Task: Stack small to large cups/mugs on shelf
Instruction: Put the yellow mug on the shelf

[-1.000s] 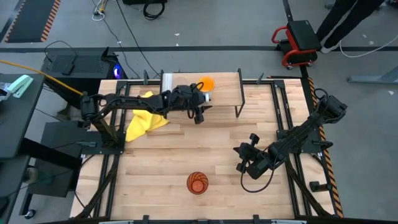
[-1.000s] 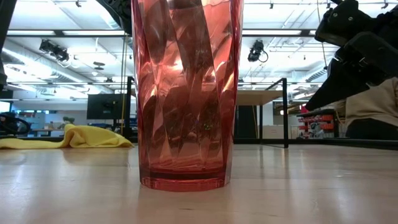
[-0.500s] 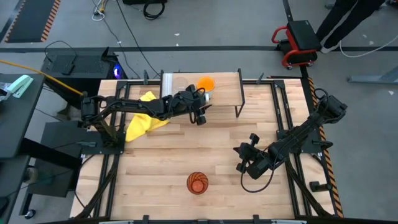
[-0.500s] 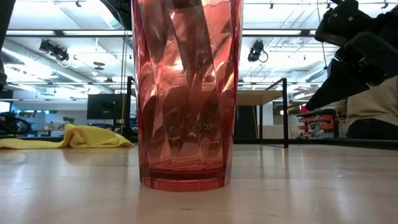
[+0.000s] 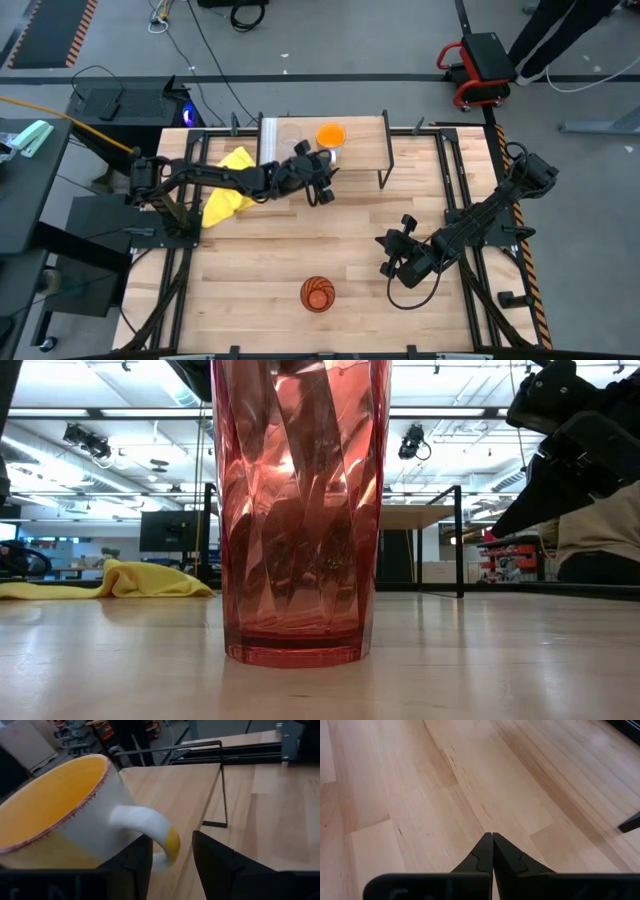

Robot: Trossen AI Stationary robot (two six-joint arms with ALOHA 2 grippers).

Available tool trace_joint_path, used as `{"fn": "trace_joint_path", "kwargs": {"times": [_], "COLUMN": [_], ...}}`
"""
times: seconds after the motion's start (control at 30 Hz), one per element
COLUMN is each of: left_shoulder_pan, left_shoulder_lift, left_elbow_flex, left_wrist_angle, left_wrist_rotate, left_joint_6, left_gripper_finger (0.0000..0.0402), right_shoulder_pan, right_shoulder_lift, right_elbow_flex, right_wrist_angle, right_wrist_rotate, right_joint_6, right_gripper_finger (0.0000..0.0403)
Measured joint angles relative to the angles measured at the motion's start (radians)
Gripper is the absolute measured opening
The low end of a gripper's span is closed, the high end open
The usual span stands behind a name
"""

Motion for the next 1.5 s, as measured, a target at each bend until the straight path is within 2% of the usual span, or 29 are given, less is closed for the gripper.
{"fn": "trace_joint_path", "kwargs": {"times": [0.27,0.5,1.0,1.3,1.5], "left_shoulder_pan": [-0.025,-0.054,-0.121,-0.181,-0.255], "left_shoulder_lift": [0.0,0.0,0.0,-0.001,-0.001], "left_elbow_flex": [0.0,0.0,0.0,0.0,0.0], "left_wrist_angle": [0.0,-0.002,-0.002,-0.01,-0.024], "left_wrist_rotate": [-0.058,-0.183,-0.267,-0.386,-0.514], "left_joint_6": [-0.053,-0.07,-0.075,-0.045,-0.004], "left_gripper_finger": [0.0151,0.014,0.0136,0.0145,0.0142], "right_shoulder_pan": [0.0,0.0,0.0,0.0,0.0], "right_shoulder_lift": [0.0,0.0,0.0,0.0,0.0], "right_elbow_flex": [0.0,0.0,0.0,0.0,0.0], "right_wrist_angle": [0.0,0.0,0.0,0.0,0.0], "right_wrist_rotate": [0.0,0.0,0.0,0.0,0.0], "right_joint_6": [0.0,0.0,0.0,0.0,-0.007], "right_gripper_finger": [0.0009,0.0009,0.0009,0.0009,0.0009]}}
